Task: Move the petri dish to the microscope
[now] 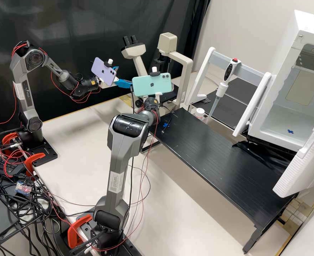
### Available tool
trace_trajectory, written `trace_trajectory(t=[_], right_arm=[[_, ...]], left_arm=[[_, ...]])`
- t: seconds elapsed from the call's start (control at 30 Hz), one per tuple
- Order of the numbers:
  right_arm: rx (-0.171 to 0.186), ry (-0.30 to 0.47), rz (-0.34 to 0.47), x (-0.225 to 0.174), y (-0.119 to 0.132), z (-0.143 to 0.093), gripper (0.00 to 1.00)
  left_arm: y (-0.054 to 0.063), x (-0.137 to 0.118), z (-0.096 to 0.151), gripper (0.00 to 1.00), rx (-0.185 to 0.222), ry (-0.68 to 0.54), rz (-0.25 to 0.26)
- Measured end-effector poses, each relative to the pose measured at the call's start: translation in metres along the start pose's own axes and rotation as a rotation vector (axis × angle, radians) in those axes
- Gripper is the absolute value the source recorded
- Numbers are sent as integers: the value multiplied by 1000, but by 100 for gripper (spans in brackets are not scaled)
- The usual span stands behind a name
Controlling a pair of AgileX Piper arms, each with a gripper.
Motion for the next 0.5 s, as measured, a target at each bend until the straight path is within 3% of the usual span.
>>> trace_trajectory(t=[0.2,0.27,0.43,0.5], right_arm=[[-52,94,96,-46,-3,-11,100],[-38,96,140,-61,-2,-5,100],[-15,30,246,-100,1,23,100],[-17,-51,304,-117,3,37,100]], left_arm=[[0,0,0,100,0,0,0],[0,0,0,100,0,0,0],[0,0,0,100,0,0,0],[0,0,0,100,0,0,0]])
